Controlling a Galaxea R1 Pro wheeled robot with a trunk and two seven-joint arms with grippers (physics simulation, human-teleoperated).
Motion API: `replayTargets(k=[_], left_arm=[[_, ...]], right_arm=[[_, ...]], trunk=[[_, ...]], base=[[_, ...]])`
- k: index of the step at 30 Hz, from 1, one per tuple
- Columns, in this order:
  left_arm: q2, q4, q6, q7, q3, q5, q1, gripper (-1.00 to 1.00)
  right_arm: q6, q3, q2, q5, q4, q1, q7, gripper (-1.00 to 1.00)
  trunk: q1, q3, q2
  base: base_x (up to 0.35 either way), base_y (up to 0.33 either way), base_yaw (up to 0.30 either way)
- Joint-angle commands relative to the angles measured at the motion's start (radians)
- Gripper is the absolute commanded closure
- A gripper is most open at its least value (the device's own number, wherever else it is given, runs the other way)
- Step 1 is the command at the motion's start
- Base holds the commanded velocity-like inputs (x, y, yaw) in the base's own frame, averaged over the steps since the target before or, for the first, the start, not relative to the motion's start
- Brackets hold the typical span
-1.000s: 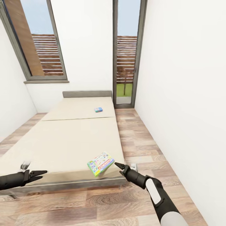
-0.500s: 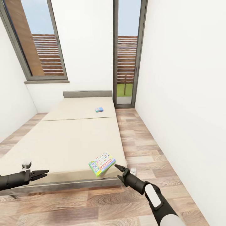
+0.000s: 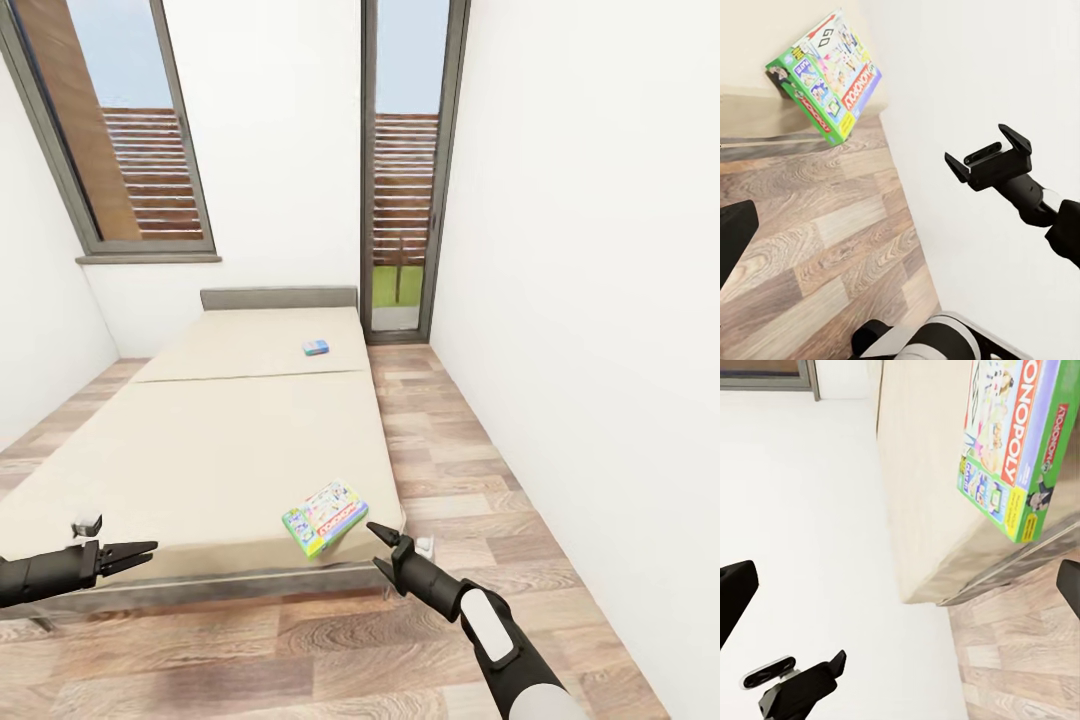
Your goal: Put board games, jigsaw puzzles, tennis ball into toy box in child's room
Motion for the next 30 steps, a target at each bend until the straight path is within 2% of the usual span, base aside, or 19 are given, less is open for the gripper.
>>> replayTargets(k=[1, 6, 21, 30], left_arm=[[0.0, 0.0, 0.011, -0.005, 0.0, -0.001, -0.001, -1.0], [0.0, 0.0, 0.012, -0.005, 0.0, 0.0, -0.001, -1.0], [0.0, 0.0, 0.012, -0.005, 0.0, 0.0, -0.001, -1.0], [0.0, 0.0, 0.012, -0.005, 0.0, 0.0, -0.001, -1.0]], right_arm=[[0.007, -0.005, 0.001, -0.001, 0.0, -0.001, 0.001, -1.0], [0.002, -0.006, 0.001, 0.0, 0.001, -0.001, 0.001, -1.0], [-0.072, -0.008, 0.0, -0.001, 0.027, -0.001, -0.017, -1.0], [-0.161, -0.008, 0.006, -0.004, 0.053, -0.001, -0.022, -1.0]], trunk=[[0.004, -0.004, -0.008], [0.023, -0.02, -0.043], [0.08, -0.067, -0.148], [0.115, -0.095, -0.211]], base=[[0.0, 0.0, 0.0], [0.0, 0.0, 0.0], [0.0, 0.0, 0.0], [0.0, 0.0, 0.0]])
